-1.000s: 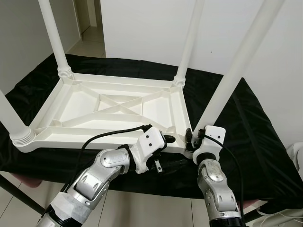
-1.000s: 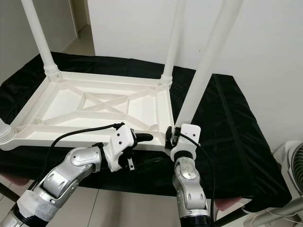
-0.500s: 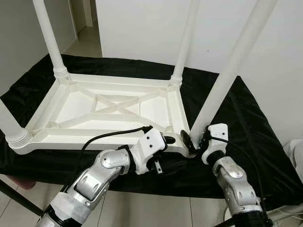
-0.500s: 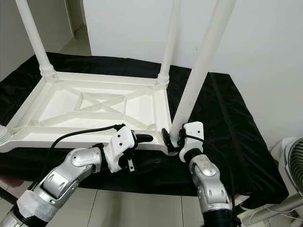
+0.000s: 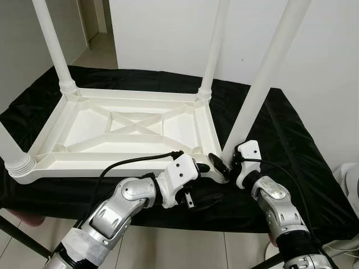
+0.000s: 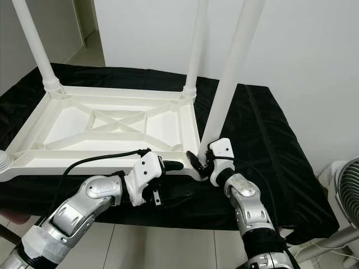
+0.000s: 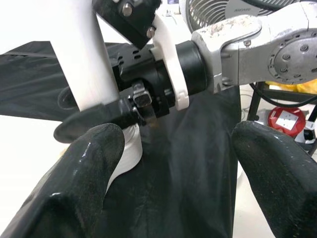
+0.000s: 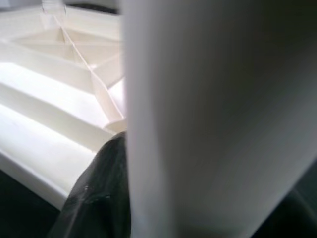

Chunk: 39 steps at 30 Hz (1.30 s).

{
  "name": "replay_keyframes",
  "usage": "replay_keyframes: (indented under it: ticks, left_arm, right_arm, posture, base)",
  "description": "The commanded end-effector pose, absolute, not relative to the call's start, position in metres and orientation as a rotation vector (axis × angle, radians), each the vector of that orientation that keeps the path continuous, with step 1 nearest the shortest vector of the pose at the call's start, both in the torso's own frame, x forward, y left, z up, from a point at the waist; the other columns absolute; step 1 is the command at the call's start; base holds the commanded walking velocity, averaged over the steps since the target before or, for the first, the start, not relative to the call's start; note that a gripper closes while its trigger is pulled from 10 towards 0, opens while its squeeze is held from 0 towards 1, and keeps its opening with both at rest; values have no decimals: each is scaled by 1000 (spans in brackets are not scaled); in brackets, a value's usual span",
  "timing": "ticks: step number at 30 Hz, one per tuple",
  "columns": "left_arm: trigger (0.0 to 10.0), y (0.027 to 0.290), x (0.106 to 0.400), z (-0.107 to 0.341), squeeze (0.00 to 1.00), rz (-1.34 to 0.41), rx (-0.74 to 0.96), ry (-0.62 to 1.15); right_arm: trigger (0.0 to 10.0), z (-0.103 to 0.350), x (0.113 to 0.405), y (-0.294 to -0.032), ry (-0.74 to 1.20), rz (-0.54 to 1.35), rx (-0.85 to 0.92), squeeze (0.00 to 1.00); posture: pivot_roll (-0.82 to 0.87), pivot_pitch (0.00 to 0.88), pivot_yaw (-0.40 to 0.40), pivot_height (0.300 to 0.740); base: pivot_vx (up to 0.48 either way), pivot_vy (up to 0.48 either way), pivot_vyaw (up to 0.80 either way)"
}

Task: Building children table

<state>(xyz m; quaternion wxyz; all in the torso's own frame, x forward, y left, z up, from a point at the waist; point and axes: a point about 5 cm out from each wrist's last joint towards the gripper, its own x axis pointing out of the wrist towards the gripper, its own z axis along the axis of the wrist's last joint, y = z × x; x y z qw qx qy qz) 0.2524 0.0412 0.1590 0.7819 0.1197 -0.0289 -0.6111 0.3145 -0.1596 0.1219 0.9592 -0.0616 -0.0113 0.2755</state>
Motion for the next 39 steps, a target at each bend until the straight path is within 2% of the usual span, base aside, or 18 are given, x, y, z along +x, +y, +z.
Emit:
replay_keyframes:
  ticks: [1, 3, 4, 5, 13, 30, 39]
  left_arm:
    - [10000, 40, 250, 159, 0, -1371, 278, -64]
    - [10000, 40, 250, 159, 0, -1371, 278, -64]
    - [10000, 39, 250, 159, 0, -1374, 276, -63]
    - [10000, 39, 249, 158, 0, -1377, 275, -63]
    - [10000, 38, 249, 158, 0, -1385, 274, -63]
    - [10000, 44, 258, 152, 0, -1330, 323, -63]
    - [10000, 56, 257, 147, 0, -1296, 292, -49]
  right_arm:
    - [0, 113, 313, -159, 20, 581, -129, 0]
    - [0, 112, 313, -160, 21, 583, -127, 0]
    - [2745, 110, 311, -160, 29, 577, -116, 0]
    - [10000, 108, 309, -160, 33, 563, -107, 0]
    - [10000, 104, 304, -156, 20, 460, -34, 0]
    - [10000, 106, 289, -123, 49, -11, 124, 0]
    - [10000, 108, 283, -122, 57, -94, 154, 0]
  posture:
    - [-89, 0, -52, 740]
    - [-89, 0, -52, 740]
    - [-98, 0, -49, 740]
    - [-98, 0, -49, 740]
    - [-105, 0, -48, 740]
    - [-104, 0, -61, 740]
    - [-102, 0, -65, 740]
  base:
    - [0, 0, 0]
    - [0, 0, 0]
    - [0, 0, 0]
    - [0, 0, 0]
    - [0, 0, 0]
    - [0, 0, 0]
    - [0, 0, 0]
